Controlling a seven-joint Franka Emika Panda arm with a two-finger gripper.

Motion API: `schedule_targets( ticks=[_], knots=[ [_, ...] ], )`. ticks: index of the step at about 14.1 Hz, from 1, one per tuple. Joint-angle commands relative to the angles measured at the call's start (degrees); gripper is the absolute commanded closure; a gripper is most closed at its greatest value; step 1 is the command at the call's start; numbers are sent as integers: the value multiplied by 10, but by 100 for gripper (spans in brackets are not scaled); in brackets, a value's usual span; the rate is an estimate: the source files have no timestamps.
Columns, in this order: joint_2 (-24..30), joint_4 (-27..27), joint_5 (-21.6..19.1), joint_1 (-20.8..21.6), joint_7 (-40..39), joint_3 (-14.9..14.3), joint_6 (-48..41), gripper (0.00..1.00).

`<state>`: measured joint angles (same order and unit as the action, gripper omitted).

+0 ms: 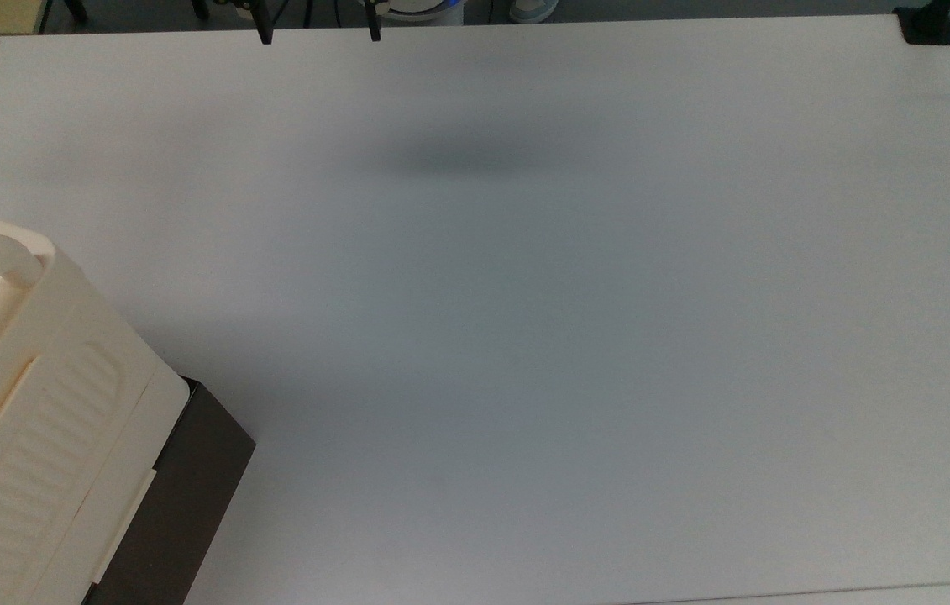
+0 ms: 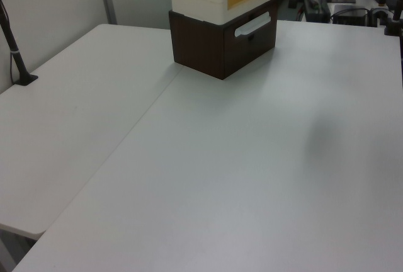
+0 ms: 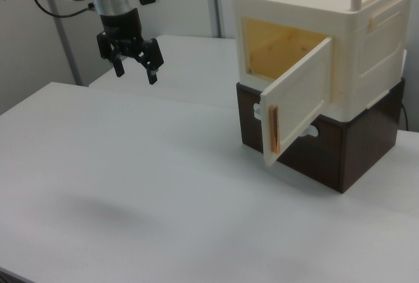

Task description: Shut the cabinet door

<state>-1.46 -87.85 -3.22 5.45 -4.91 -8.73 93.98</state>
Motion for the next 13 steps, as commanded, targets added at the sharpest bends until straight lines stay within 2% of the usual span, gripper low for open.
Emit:
schedule_targets(
  ticks=[1,13],
  knots=[
    [0,-5,16,13,-9,-1,-1,0],
    [8,-4,16,6,-16,-1,-3,0]
  ],
)
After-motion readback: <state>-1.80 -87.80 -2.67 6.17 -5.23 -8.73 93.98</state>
